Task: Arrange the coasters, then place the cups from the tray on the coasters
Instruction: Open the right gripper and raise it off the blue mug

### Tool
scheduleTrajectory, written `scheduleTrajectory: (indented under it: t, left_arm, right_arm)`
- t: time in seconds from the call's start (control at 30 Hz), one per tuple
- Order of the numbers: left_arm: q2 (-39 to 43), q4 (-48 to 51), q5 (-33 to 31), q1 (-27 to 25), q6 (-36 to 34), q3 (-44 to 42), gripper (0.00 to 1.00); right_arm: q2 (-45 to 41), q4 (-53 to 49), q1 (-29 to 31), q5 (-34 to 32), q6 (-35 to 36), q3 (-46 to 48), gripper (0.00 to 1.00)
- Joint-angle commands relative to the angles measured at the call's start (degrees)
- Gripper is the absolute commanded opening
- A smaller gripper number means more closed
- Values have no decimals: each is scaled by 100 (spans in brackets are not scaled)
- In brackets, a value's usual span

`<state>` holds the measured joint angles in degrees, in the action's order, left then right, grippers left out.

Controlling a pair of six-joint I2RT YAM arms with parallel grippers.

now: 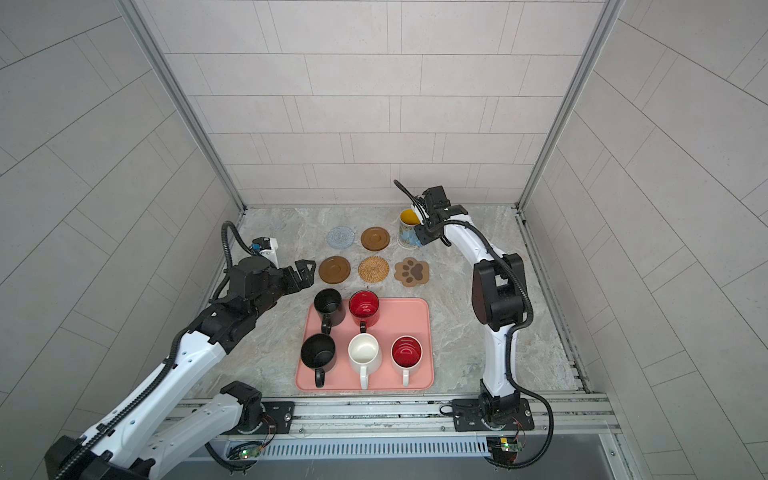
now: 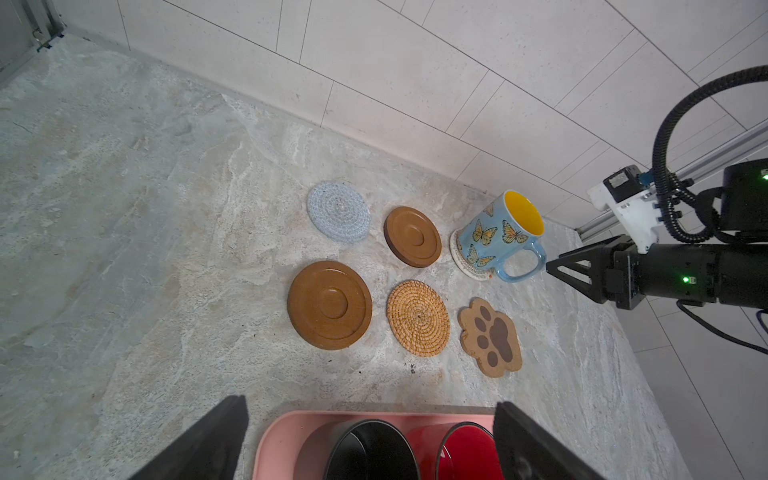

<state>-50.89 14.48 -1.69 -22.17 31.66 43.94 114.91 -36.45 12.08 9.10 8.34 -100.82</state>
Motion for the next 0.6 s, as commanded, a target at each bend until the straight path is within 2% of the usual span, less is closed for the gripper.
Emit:
scheduleTrajectory:
  t: [0.0, 0.4, 0.57]
  left_arm:
    - [198, 114, -79, -24, 8, -80, 100]
    - [598, 380, -30, -24, 84, -171, 100]
    - [597, 431, 29, -24, 77, -180, 100]
  right_arm:
    - [-576, -165, 43, 72, -88, 121, 43]
    - [-1950, -930, 644, -629, -561, 745, 44]
    - [-2299, -1439, 900, -748, -1180, 793, 44]
